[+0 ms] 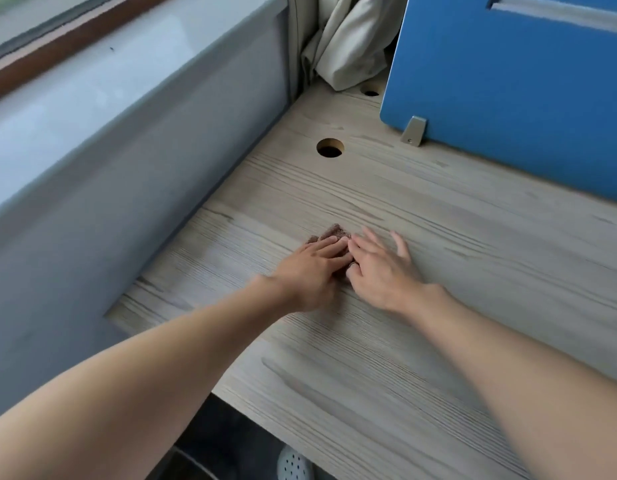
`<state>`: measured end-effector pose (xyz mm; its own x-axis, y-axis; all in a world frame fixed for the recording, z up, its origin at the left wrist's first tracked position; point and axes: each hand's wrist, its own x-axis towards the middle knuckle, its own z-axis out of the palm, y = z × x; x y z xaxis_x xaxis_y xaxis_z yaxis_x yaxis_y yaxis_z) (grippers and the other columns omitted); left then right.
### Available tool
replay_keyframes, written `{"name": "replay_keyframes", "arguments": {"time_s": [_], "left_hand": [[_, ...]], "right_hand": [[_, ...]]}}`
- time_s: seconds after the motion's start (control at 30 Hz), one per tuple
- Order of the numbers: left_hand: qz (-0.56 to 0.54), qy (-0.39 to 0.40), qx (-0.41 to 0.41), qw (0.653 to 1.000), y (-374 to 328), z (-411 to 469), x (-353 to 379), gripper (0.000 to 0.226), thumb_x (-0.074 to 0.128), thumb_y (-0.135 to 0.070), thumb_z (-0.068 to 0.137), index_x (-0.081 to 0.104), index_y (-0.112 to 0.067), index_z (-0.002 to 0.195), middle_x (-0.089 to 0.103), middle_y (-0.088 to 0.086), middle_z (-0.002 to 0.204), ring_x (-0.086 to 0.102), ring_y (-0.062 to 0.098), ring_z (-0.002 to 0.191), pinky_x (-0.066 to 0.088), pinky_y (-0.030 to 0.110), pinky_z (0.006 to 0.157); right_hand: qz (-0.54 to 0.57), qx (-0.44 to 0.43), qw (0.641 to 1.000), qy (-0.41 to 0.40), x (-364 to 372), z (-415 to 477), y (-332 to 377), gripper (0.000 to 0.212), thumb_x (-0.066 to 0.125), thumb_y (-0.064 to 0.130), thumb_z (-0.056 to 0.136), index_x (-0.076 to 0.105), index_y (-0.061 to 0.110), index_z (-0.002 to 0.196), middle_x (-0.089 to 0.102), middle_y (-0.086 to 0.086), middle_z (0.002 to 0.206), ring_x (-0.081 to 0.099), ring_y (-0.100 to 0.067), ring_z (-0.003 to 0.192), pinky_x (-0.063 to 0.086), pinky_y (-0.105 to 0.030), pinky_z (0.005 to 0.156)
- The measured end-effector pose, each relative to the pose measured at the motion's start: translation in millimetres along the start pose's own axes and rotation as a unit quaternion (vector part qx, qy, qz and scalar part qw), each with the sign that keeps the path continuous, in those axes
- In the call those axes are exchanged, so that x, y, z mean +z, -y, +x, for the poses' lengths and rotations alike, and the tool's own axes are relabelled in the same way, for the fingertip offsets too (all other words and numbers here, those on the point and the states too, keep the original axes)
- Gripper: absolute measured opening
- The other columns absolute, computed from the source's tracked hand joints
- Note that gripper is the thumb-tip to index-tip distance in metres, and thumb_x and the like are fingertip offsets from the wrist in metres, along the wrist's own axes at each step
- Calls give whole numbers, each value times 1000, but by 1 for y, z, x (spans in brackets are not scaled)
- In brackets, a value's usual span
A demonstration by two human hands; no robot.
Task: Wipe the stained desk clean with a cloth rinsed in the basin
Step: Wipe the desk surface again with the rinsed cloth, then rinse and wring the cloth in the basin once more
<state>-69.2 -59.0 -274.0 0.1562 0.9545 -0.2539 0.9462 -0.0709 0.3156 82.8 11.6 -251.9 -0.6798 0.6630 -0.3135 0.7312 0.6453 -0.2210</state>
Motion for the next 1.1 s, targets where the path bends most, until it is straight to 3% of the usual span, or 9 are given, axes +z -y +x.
{"name": "replay_keyframes", "arguments": {"time_s": [0.33, 0.5, 0.63, 0.7, 0.77, 0.87, 0.97, 1.03, 1.1], "left_hand": [[-15, -25, -69, 997, -42, -107, 38, 68, 30, -38, 87, 26, -36, 155, 14, -7, 165, 13, 15, 153, 20, 38, 121], [-6, -44, -115, 992, -59, -165, 58, 65, 44, -19, 97, 25, -40, 155, 12, -12, 166, 11, 15, 153, 21, 35, 120], [-32, -143, -132, 980, -66, -212, 78, 58, 50, -16, 95, 43, -41, 147, 35, -14, 158, 38, 18, 138, 37, 37, 107], [-70, -215, -140, 964, -65, -242, 91, 50, 53, -11, 90, 60, -34, 133, 54, -16, 142, 52, 19, 115, 46, 40, 93], [-131, -289, -159, 935, -60, -275, 109, 47, 53, -2, 83, 67, -24, 122, 60, -12, 130, 54, 16, 109, 49, 37, 93], [-264, -436, -268, 818, -59, -334, 135, 44, 61, 7, 81, 59, -22, 114, 54, -21, 118, 54, 0, 110, 47, 18, 92], [-387, -506, -428, 641, -42, -380, 175, 48, 63, 0, 86, 47, -24, 124, 50, -23, 114, 51, -13, 105, 38, 3, 87], [-501, -498, -491, 510, -20, -401, 218, 43, 59, -3, 91, 50, -16, 130, 59, -12, 117, 57, 0, 107, 44, 18, 99], [-606, -496, -471, 407, -1, -418, 267, 35, 54, 1, 94, 56, -9, 127, 71, 6, 113, 66, 19, 107, 52, 37, 97]], "right_hand": [[-44, -94, 994, 23, 37, -77, 43, 64, 32, 37, 103, 18, 10, 158, 7, 0, 168, -5, -10, 153, -9, -51, 122], [-57, -148, 987, 22, 57, -114, 73, 64, 36, 36, 103, 17, 9, 158, 8, 0, 168, -4, -11, 154, -6, -51, 123], [-51, -195, 979, -32, 74, -138, 102, 47, 44, 30, 100, 41, 15, 145, 35, 2, 154, 23, -14, 147, 16, -42, 118], [-27, -234, 970, -62, 85, -147, 126, 34, 49, 24, 98, 52, 16, 130, 51, 0, 136, 42, -19, 131, 31, -37, 107], [30, -263, 962, -68, 101, -151, 156, 25, 53, 17, 96, 57, 11, 120, 56, -5, 122, 49, -23, 118, 40, -33, 96], [122, -275, 953, -35, 136, -154, 212, 15, 59, 16, 92, 56, 11, 106, 55, -4, 111, 52, -21, 105, 41, -27, 87], [234, -227, 945, 32, 188, -153, 266, 15, 61, 14, 92, 58, 13, 106, 58, 0, 108, 57, -17, 96, 49, -31, 85], [272, -203, 937, 77, 232, -147, 292, 17, 64, 12, 92, 60, 15, 108, 61, 1, 108, 59, -14, 94, 50, -27, 81], [273, -218, 929, 124, 281, -137, 310, 16, 66, 11, 91, 59, 18, 104, 62, 3, 102, 59, -9, 87, 47, -19, 72]]}}
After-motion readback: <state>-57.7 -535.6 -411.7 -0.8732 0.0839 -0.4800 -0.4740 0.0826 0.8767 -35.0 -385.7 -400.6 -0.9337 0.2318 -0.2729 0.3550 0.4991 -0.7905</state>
